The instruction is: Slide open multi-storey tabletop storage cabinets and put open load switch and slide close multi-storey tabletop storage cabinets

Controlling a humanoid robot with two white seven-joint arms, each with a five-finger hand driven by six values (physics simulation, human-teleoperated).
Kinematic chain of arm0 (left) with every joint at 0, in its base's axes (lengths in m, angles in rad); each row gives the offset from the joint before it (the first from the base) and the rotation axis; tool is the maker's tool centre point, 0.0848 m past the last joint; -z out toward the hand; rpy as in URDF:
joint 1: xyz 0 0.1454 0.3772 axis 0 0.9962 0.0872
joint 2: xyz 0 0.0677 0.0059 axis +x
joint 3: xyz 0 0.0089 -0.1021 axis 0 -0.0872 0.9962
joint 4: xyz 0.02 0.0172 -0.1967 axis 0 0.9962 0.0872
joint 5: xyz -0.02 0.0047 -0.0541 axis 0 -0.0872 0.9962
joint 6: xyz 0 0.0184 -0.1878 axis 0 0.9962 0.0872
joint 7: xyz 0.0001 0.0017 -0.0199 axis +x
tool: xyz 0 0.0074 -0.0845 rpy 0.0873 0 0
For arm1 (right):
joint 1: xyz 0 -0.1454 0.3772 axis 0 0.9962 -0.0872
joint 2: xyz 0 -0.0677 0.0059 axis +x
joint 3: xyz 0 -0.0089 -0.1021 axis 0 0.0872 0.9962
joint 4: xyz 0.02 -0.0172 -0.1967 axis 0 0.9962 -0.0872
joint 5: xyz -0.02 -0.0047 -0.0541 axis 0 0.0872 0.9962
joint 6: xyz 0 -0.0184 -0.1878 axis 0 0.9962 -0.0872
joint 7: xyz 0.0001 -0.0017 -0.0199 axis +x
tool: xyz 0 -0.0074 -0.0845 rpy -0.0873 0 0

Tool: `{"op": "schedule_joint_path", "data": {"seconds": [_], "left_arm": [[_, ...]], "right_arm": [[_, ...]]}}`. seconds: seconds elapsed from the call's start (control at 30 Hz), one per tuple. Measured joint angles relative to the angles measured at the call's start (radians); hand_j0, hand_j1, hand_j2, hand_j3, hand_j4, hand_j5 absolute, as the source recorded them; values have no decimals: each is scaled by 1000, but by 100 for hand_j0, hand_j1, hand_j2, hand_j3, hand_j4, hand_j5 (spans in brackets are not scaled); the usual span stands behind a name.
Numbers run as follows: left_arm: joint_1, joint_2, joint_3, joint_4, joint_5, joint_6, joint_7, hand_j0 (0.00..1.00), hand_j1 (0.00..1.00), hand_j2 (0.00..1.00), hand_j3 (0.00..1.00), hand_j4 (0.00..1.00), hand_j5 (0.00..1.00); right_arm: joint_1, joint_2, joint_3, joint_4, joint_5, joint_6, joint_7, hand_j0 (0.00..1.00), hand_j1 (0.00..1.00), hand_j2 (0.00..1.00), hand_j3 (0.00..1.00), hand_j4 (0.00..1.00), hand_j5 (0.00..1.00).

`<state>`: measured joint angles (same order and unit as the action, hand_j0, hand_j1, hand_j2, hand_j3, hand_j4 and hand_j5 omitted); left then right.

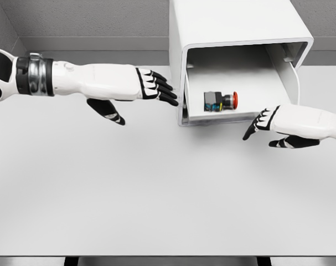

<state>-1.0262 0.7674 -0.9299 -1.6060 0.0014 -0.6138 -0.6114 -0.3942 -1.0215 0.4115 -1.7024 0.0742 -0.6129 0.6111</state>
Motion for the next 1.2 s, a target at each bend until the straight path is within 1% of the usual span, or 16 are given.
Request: {"op": "schedule_joint_path", "data": {"seconds": [0.2, 0.3, 0.57, 0.7, 0.77, 0.8, 0.83, 0.87, 0.9, 0.93, 1.03, 1.1, 1.2], "left_arm": [[-6, 2, -12, 11, 0, 0, 0, 100, 100, 100, 100, 100, 100], [-6, 2, -14, 6, 1, 0, 0, 100, 100, 100, 100, 100, 100], [-17, 2, -25, -11, 2, 0, 0, 100, 100, 100, 100, 100, 100], [-23, 2, -28, -12, 2, 0, 0, 100, 100, 100, 100, 100, 100], [-34, 2, -28, -11, 2, 0, 0, 100, 100, 100, 100, 100, 100], [-38, 2, -28, -11, 2, 0, 0, 100, 100, 100, 100, 100, 100], [-38, 2, -28, -11, 3, 0, 0, 100, 100, 100, 100, 100, 100], [-37, 2, -27, -11, 4, 0, 0, 100, 100, 100, 100, 100, 100], [-40, 2, -27, -11, 5, 0, 0, 100, 100, 100, 100, 100, 100], [-41, 2, -26, -11, 6, 0, 0, 100, 100, 100, 100, 100, 100], [-43, 2, -26, -11, 7, 0, 0, 100, 100, 100, 100, 100, 100], [-43, 2, -26, -11, 7, 0, 0, 100, 100, 100, 100, 100, 100], [-43, 2, -25, -10, 8, 0, 0, 100, 100, 100, 100, 100, 100]], "right_arm": [[-97, 28, 42, 66, 5, 0, 0, 72, 72, 72, 72, 72, 72], [-150, 51, 83, 105, 7, 0, 0, 72, 72, 72, 72, 72, 72], [-256, 116, 178, 206, 28, 1, 0, 73, 73, 73, 73, 73, 73], [-285, 146, 205, 255, 35, 0, 0, 73, 73, 73, 73, 73, 73], [-285, 153, 211, 267, 37, -1, 0, 73, 73, 73, 73, 73, 73], [-284, 153, 212, 268, 38, -1, 0, 75, 75, 75, 75, 75, 75], [-278, 152, 213, 264, 39, -1, 0, 77, 77, 77, 77, 77, 77], [-242, 148, 213, 248, 40, -2, 0, 80, 80, 80, 80, 80, 80], [-204, 132, 213, 217, 41, -2, 0, 95, 95, 95, 95, 95, 95], [-175, 111, 212, 179, 43, -2, 0, 100, 100, 100, 100, 100, 100], [-156, 58, 208, 93, 41, -1, 0, 100, 100, 100, 100, 100, 100], [-156, 41, 206, 66, 38, -1, 0, 100, 100, 100, 100, 100, 100], [-156, 30, 205, 47, 35, -1, 0, 100, 100, 100, 100, 100, 100]]}}
